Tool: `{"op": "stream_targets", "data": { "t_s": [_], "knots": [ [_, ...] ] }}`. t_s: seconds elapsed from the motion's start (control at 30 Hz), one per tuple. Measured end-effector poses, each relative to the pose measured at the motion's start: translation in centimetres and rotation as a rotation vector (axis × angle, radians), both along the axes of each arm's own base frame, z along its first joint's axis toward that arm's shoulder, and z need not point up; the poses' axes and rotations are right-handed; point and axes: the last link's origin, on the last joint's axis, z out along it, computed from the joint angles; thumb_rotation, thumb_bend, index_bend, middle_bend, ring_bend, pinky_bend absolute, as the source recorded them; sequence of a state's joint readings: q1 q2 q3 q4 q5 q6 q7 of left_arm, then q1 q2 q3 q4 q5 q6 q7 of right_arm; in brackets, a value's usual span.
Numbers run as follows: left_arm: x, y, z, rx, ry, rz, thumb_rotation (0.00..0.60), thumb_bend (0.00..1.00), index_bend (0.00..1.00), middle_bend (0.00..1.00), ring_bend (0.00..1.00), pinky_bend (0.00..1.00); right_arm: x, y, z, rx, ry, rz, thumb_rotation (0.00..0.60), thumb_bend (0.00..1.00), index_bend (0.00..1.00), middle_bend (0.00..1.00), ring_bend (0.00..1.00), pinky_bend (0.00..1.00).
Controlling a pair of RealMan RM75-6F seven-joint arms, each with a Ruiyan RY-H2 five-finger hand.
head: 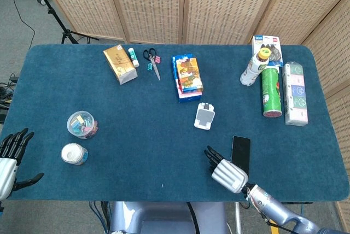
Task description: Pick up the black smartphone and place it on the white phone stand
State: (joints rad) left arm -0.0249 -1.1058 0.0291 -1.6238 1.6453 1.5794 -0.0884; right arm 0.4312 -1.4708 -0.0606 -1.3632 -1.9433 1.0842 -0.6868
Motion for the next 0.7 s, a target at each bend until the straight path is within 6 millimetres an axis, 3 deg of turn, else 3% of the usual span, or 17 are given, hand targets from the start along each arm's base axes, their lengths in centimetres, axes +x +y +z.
{"op": "stream_targets", "data": {
  "t_s": [0.7],
  "knots": [
    [0.1, 0.1, -0.6, -0.014, 0.016, 0.004, 0.600, 0.00, 0.00, 0.00, 0.00, 0.00, -5.9, 1.0, 0.9, -0.016, 0.083, -0.044, 0.600, 0.85, 0.50, 0.43, 0.09, 0.00]
  ]
}}
